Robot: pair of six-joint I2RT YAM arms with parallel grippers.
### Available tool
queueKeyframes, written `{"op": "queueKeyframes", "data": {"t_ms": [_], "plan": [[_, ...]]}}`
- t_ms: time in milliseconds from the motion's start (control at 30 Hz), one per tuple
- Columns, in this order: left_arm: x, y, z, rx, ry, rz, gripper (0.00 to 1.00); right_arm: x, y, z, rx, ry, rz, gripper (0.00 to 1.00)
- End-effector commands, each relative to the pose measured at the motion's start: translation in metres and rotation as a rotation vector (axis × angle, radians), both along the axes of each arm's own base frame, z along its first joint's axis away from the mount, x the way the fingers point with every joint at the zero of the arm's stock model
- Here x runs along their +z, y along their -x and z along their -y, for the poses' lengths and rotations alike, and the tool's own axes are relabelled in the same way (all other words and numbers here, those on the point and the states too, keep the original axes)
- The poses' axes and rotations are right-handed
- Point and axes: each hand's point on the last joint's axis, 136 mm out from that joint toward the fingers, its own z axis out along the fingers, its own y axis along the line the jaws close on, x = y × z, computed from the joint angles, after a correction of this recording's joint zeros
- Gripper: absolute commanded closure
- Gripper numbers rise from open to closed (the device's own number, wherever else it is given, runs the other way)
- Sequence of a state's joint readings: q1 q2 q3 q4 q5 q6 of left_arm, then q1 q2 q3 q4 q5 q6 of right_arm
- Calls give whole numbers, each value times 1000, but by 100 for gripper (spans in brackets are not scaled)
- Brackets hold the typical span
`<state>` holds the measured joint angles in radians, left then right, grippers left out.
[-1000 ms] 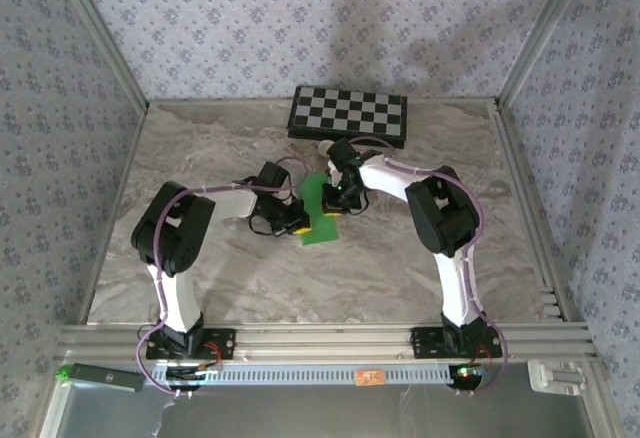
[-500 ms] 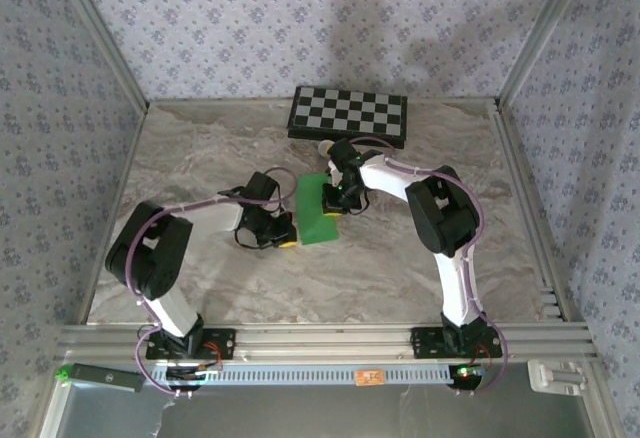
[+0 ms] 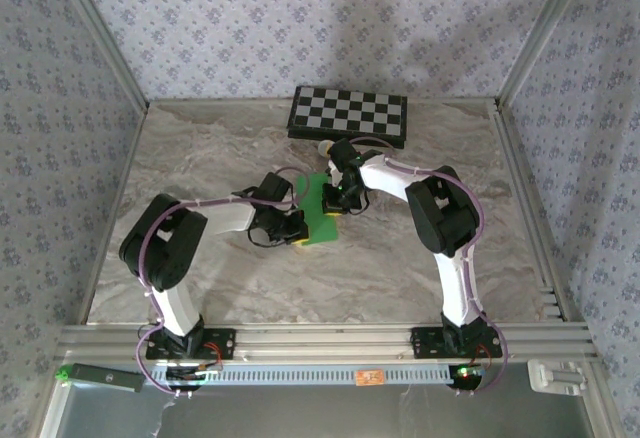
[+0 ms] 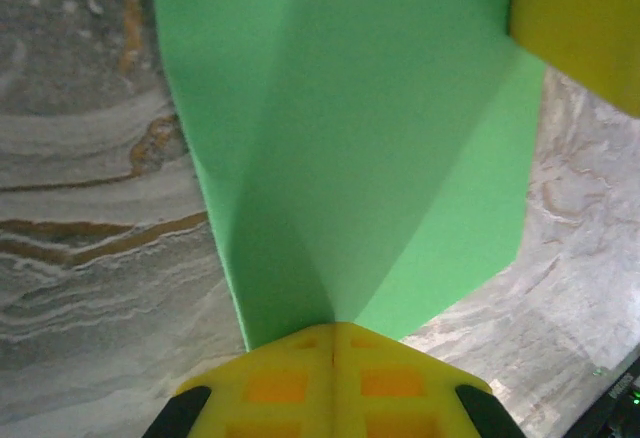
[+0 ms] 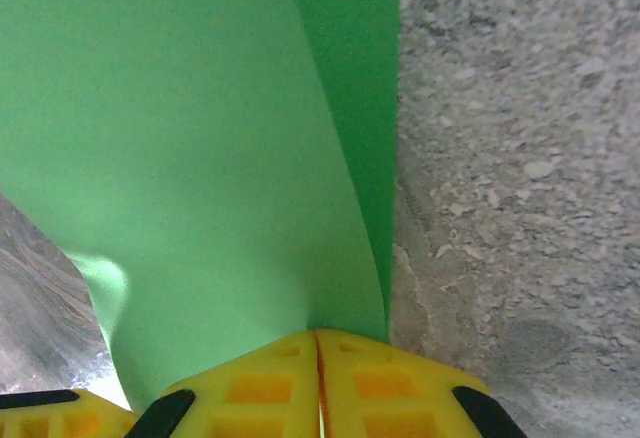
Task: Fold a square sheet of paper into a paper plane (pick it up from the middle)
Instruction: First fold in half a square sheet of paper at the center of the table.
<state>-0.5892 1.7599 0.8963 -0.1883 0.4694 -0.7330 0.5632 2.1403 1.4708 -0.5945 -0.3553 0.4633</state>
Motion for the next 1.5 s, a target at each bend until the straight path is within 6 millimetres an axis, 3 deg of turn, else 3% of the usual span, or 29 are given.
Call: {"op": "queueKeyframes", "data": {"t_ms": [0, 167, 267, 333, 467, 567, 733, 967, 1233, 1367, 1467], "plan": [[-16, 17, -17, -19, -73, -33, 96, -106, 73, 87, -8, 421, -267, 91], [-27, 48, -39, -8, -108, -89, 96, -108, 73, 90, -2, 436, -268, 91], [-18, 51, -44, -1, -108, -77, 96, -108, 73, 90, 3, 438, -265, 91], [-1, 38, -39, 21, -58, -43, 96, -108, 72, 90, 7, 442, -261, 91], [51, -18, -21, 97, 116, 72, 95, -109, 71, 92, 14, 455, -261, 91], [67, -54, -12, 110, 155, 148, 95, -108, 72, 93, 19, 460, -262, 91], [50, -89, 7, 123, 181, 121, 96, -108, 71, 93, 29, 468, -263, 91], [20, -105, 11, 134, 143, 85, 96, -107, 74, 92, 45, 477, -270, 91], [-25, -100, -24, 221, 24, 23, 96, -109, 80, 102, 52, 517, -281, 92], [-30, -99, -48, 258, 6, 16, 96, -109, 84, 108, 53, 536, -294, 92], [-20, -104, -61, 248, 20, 61, 96, -110, 83, 112, 51, 551, -286, 92]]}}
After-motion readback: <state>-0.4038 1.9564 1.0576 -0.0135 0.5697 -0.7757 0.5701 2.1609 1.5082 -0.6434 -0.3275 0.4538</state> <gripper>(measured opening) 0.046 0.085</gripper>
